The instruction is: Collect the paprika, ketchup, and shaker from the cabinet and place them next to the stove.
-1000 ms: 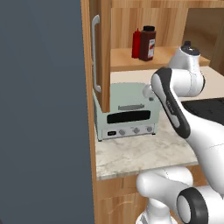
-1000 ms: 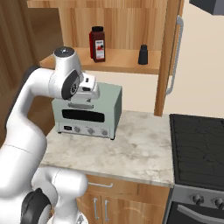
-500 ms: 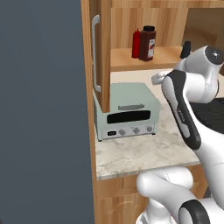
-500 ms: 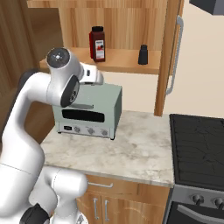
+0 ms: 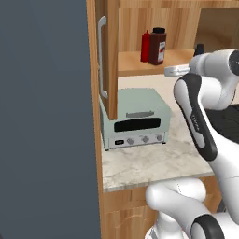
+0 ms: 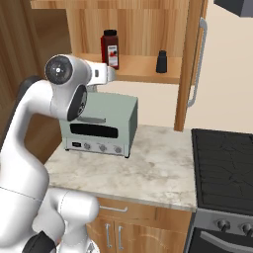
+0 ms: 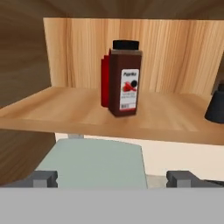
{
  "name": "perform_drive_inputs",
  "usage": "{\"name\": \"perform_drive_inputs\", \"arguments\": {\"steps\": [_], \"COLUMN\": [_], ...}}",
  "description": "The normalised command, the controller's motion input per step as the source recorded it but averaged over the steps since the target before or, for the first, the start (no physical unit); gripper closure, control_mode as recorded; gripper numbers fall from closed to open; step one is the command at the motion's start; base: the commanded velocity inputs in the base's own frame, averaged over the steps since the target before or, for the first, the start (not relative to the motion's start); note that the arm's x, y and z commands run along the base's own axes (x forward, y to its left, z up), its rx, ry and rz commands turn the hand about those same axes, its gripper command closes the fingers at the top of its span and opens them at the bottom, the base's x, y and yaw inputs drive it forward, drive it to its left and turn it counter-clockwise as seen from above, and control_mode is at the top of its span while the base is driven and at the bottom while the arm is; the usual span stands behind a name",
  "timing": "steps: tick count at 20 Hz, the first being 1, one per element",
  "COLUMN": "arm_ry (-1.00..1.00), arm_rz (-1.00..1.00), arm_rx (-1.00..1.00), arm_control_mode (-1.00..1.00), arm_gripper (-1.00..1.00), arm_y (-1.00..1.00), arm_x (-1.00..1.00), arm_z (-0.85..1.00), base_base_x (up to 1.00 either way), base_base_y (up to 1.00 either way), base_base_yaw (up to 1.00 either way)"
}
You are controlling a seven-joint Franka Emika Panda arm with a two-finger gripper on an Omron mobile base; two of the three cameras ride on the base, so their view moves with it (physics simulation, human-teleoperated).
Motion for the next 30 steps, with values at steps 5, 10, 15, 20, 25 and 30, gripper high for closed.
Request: {"name": "perform_drive_inputs", "arguments": {"steps": [5, 10, 15, 20, 25, 30], "arm_ry": [-0.06, -0.01, 0.00, 0.00, 0.00, 0.00], "arm_rz": [0.00, 0.00, 0.00, 0.00, 0.02, 0.08], "arm_rx": [0.00, 0.00, 0.00, 0.00, 0.00, 0.00], "arm_control_mode": [-1.00, -1.00, -1.00, -1.00, -1.00, -1.00], "arm_gripper": [-1.00, -1.00, -1.00, -1.00, -1.00, -1.00], "arm_y": [0.00, 0.00, 0.00, -0.05, -0.09, -0.06], "arm_x": [0.00, 0.00, 0.35, 0.48, 0.61, 0.52], "arm_z": [0.03, 0.00, 0.00, 0.02, 0.19, 0.19], "base_base_x": [0.00, 0.00, 0.00, 0.00, 0.00, 0.00], "base_base_y": [0.00, 0.00, 0.00, 0.00, 0.00, 0.00], "base_base_yaw": [0.00, 0.00, 0.00, 0.00, 0.00, 0.00]}}
